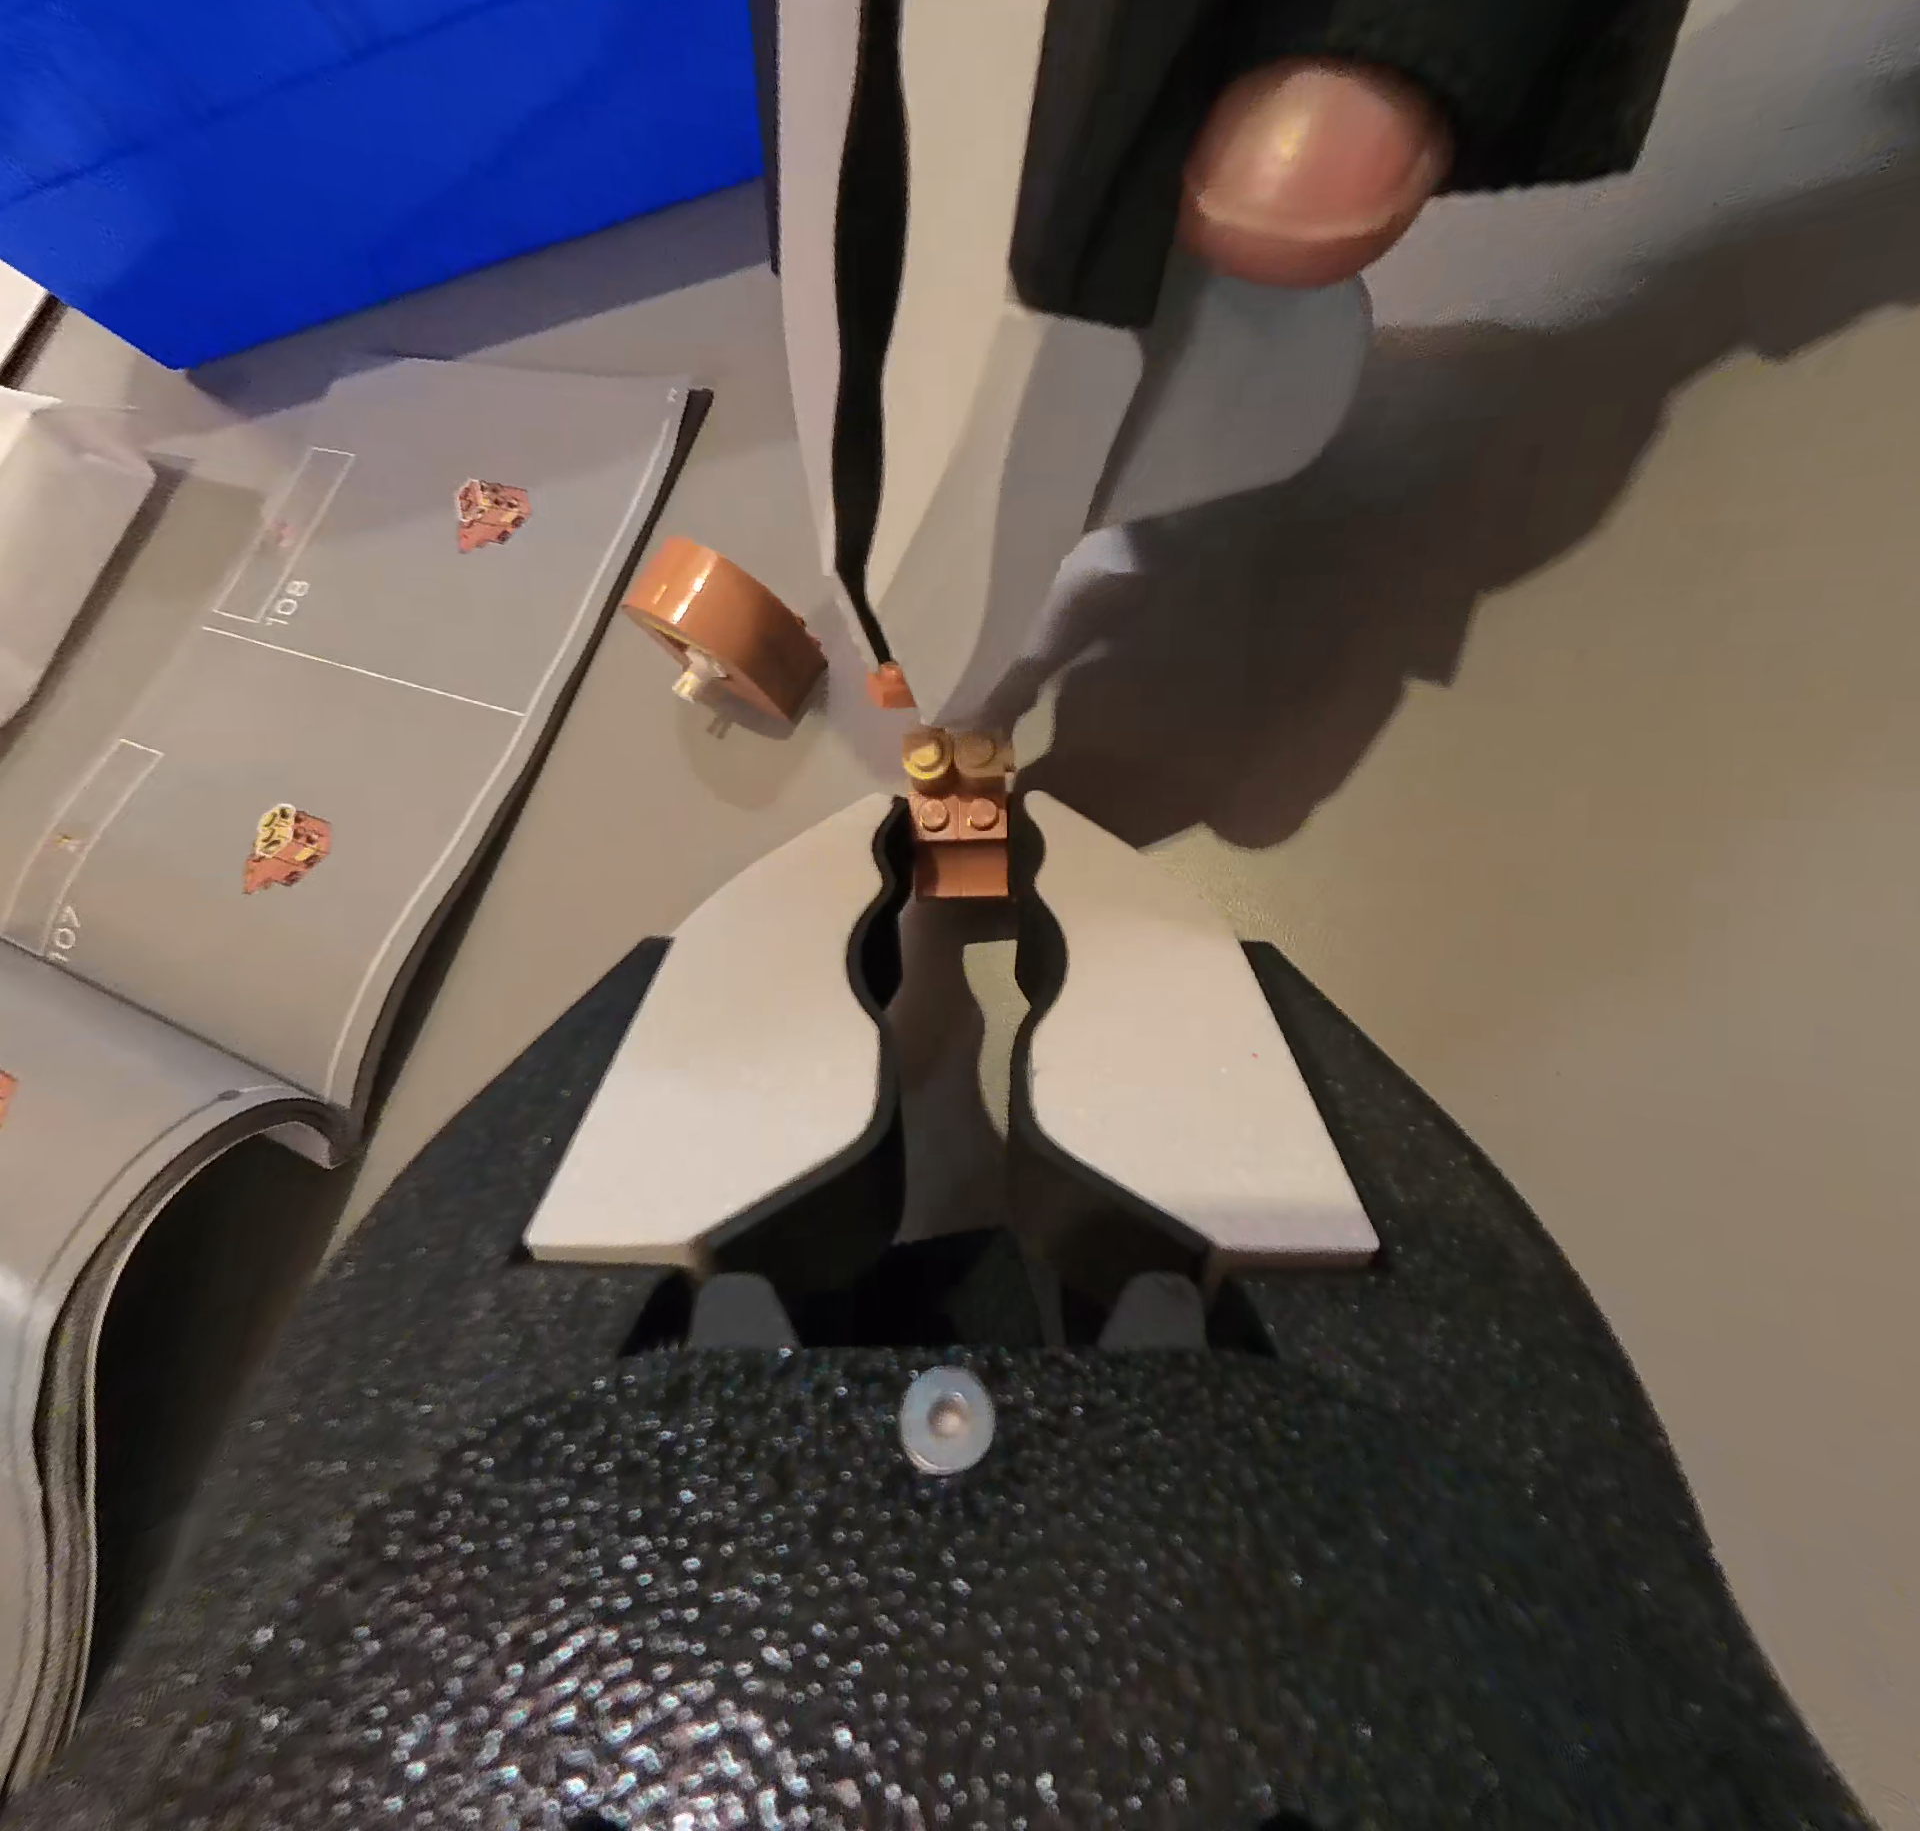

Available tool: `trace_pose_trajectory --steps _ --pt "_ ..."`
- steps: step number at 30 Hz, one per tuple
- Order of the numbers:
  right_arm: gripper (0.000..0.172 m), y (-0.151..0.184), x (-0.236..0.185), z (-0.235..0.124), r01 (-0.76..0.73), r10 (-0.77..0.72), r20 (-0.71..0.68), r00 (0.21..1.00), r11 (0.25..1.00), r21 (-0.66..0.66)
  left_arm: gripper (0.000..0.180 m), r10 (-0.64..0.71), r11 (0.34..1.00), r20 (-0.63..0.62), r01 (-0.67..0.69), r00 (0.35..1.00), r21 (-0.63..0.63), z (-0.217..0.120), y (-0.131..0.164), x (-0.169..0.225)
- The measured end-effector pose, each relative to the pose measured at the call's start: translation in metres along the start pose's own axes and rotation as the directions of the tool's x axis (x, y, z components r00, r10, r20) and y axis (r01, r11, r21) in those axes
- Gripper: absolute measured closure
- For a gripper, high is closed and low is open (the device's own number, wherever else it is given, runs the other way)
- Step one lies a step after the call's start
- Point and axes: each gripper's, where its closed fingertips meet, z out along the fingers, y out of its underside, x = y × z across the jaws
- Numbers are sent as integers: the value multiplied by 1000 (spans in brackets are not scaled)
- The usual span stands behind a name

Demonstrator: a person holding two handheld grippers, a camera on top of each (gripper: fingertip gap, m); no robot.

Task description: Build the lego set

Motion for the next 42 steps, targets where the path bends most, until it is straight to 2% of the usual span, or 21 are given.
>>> trace_pose_trajectory --steps 14,19,32,42 --pt "164 4 -6 4 -57 51 -53 997 991 -120 163 -18 1000 -22 18 1000 -6 0 1 1" --pt "164 6 -8 4 -47 29 -115 993 987 -155 164 -9 1000 -18 9 1000 -4 0 0 1" --pt "158 0 -7 2 -55 22 -195 981 984 -170 164 -19 999 25 17 1000 43 -4 -5 -4" --pt "154 1 -3 1 5 -36 -220 975 990 -143 164 -7 1000 -19 7 1000 -6 -3 3 2"
